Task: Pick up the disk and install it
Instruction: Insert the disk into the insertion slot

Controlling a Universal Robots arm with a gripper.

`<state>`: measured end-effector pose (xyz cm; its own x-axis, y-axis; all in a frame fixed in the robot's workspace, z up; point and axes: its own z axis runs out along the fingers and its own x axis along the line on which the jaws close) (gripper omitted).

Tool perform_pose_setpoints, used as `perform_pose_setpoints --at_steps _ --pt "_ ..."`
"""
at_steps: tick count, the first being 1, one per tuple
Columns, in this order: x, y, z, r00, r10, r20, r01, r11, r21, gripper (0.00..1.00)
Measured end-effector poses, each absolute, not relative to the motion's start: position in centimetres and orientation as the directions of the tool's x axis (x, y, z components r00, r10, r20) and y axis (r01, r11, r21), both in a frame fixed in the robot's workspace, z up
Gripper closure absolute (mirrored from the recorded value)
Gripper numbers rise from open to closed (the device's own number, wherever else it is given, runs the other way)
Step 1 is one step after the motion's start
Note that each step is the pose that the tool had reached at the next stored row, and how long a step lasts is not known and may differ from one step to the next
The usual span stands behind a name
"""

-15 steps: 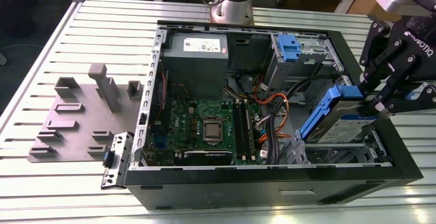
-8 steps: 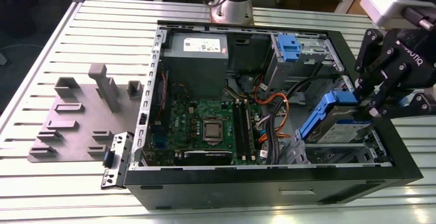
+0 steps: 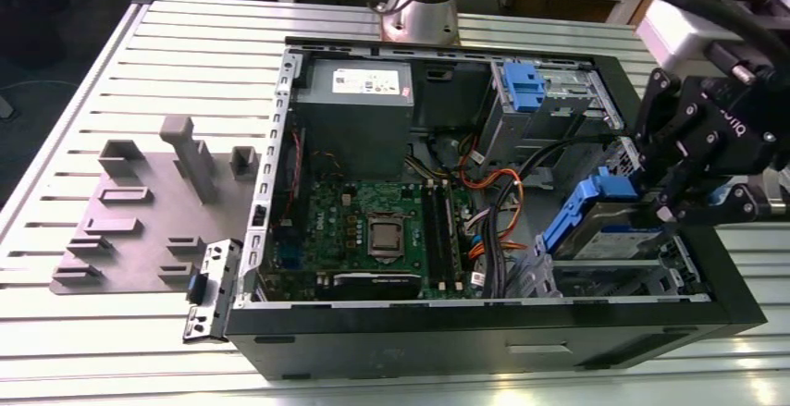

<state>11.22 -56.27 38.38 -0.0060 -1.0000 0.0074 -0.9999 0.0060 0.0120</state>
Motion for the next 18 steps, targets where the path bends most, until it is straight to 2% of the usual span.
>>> perform_pose_setpoints --at_steps 18 --pt "11.2 -56.3 35.9 -0.006 -1.0 0.007 -1.0 0.006 0.012 0.65"
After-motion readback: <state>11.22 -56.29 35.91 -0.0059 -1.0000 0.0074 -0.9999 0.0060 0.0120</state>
